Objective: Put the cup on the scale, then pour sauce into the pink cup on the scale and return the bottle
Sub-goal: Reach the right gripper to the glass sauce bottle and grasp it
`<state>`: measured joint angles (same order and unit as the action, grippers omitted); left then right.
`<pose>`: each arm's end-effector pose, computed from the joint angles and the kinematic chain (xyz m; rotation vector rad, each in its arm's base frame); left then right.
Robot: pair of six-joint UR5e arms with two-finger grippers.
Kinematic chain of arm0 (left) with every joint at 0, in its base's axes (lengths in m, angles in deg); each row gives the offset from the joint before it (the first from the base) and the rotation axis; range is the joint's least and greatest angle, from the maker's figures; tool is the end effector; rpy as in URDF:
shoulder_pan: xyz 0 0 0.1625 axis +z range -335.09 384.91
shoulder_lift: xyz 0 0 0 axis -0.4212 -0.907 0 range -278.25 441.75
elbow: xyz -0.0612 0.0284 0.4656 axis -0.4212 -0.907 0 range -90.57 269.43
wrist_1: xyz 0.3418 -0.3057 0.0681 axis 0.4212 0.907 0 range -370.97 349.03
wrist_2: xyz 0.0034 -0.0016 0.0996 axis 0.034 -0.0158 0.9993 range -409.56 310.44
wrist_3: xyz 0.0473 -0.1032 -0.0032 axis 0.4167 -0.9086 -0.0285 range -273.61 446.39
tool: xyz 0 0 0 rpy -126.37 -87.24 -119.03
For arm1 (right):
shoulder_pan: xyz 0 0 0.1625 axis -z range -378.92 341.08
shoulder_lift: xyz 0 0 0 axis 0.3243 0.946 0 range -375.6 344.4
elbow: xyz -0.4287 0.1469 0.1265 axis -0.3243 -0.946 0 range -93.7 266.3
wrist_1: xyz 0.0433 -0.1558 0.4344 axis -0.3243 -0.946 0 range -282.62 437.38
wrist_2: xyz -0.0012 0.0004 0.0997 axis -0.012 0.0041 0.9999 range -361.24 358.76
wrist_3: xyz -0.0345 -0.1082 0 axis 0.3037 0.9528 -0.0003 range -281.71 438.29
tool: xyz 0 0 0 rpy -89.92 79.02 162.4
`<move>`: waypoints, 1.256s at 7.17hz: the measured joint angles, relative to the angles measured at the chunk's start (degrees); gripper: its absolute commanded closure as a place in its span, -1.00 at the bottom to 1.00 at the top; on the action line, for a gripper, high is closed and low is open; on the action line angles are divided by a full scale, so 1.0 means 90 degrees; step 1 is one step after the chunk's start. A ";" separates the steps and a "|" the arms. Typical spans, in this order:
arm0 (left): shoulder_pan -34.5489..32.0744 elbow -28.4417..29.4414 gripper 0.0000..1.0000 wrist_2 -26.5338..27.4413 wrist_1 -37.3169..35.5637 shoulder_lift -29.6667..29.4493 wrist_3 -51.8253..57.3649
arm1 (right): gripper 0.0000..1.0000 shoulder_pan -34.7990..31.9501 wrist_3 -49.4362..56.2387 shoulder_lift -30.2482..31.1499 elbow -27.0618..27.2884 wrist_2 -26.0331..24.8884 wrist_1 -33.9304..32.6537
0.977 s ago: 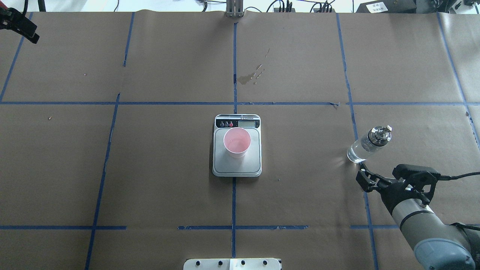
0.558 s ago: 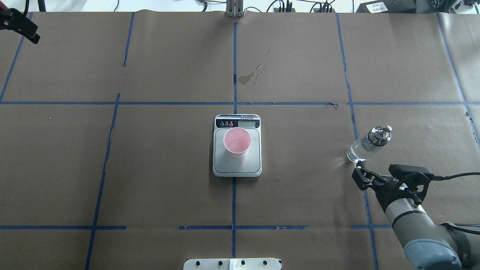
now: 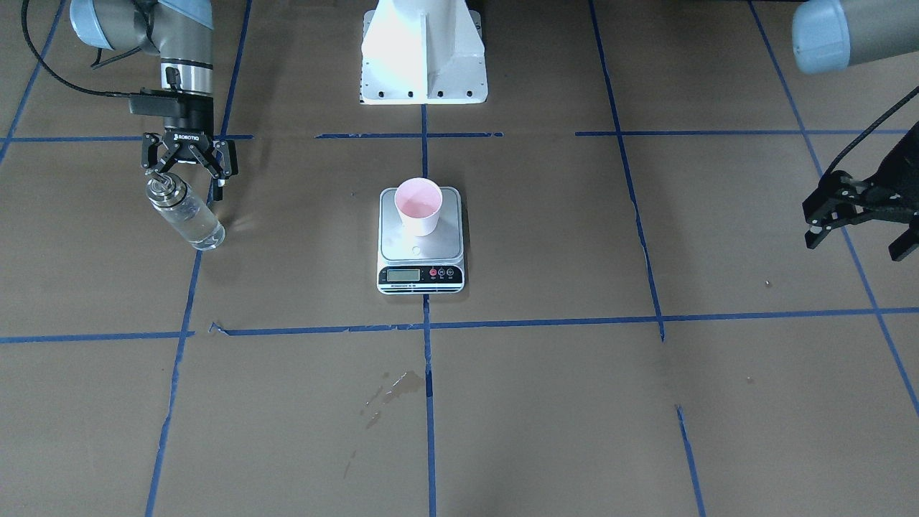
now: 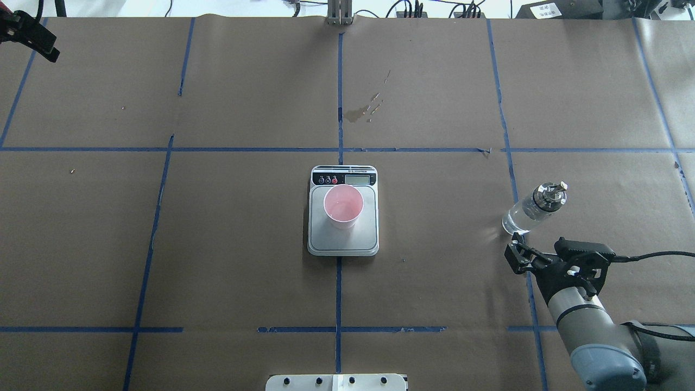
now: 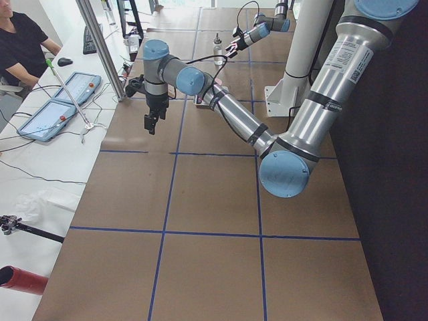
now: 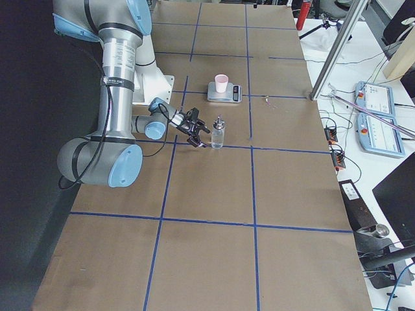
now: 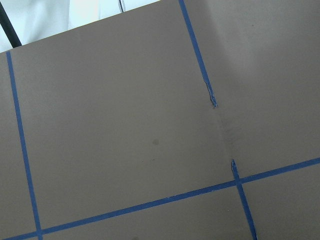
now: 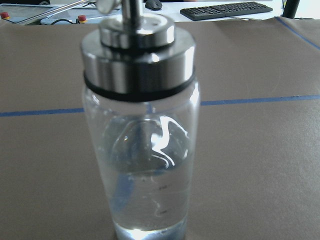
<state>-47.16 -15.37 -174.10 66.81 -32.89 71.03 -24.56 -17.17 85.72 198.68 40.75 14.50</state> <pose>0.1408 -0.6592 0.3456 0.2720 0.6987 0.1860 -0.4450 -0.2628 0.5367 0.8117 -0.6290 0.4555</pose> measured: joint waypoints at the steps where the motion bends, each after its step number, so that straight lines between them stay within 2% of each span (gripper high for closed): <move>1: 0.0000 0.0036 -1.00 0.0000 0.0000 -0.0018 -0.0008 | -1.00 -0.0015 0.0004 -0.0001 -0.0024 0.0000 -0.0003; 6: 0.0005 0.0075 -1.00 0.0000 -0.0002 -0.0045 -0.0013 | -1.00 -0.0150 0.0147 -0.0026 -0.0064 0.0011 0.0005; 9: -0.0012 0.0057 -1.00 0.0000 -0.0012 -0.0046 -0.0013 | -1.00 -0.0190 0.0241 -0.0421 -0.0125 -0.0001 -0.0017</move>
<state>-47.27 -14.86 -174.11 66.70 -33.30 70.92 -26.27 -15.00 81.93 197.56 40.74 14.34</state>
